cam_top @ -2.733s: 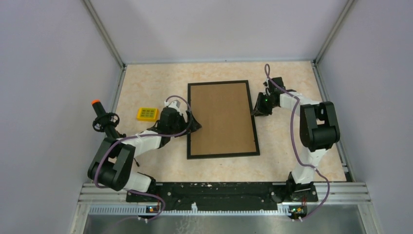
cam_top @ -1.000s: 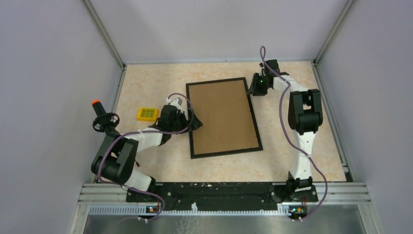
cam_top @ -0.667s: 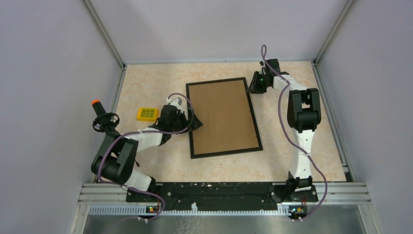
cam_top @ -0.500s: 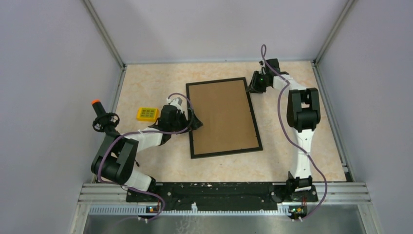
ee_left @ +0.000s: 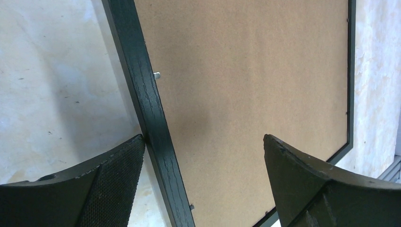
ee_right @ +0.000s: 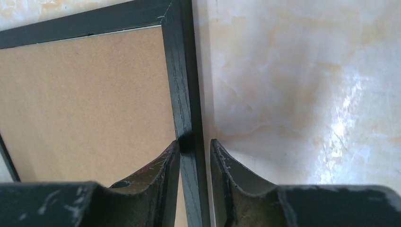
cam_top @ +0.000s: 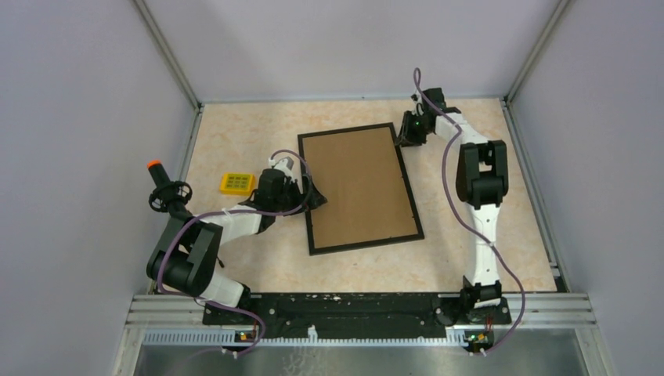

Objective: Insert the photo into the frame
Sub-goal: Install the photo frame at the center of the board.

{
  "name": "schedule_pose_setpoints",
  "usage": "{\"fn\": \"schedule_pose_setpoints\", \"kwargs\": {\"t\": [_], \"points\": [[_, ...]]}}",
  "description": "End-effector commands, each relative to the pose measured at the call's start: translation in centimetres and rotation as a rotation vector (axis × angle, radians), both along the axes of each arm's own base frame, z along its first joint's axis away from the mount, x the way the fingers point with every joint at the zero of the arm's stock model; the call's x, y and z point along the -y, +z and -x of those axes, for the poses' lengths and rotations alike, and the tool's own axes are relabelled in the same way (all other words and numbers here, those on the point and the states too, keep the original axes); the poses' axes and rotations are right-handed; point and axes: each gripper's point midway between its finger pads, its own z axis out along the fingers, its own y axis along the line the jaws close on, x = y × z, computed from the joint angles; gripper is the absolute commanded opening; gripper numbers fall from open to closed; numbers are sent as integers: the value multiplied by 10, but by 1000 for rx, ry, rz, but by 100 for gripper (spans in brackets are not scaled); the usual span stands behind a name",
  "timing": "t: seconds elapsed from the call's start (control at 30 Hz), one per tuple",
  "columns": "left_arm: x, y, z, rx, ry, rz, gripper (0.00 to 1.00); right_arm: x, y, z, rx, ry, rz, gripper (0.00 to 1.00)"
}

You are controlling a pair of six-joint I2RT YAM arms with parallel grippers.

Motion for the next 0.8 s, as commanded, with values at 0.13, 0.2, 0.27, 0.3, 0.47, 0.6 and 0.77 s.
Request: {"fn": "schedule_pose_setpoints", "kwargs": {"t": [0.13, 0.2, 0.27, 0.3, 0.47, 0.6, 0.77], "points": [[5, -14, 16, -77, -37, 4, 98, 2, -64, 28, -198, 153, 346, 29], [6, -15, 16, -83, -39, 4, 98, -6, -66, 26, -192, 190, 387, 29], [5, -15, 16, -85, -37, 3, 98, -13, -68, 25, -180, 237, 452, 29], [5, -15, 16, -84, -34, 4, 98, -18, -70, 25, -179, 264, 474, 30], [5, -16, 16, -87, -30, 4, 99, -34, -82, 25, -160, 391, 618, 33], [5, -16, 16, -87, -32, 3, 98, -48, -78, 25, -114, 473, 663, 36], [4, -17, 16, -93, -26, 1, 98, -87, -31, 16, 74, 599, 729, 53]]}}
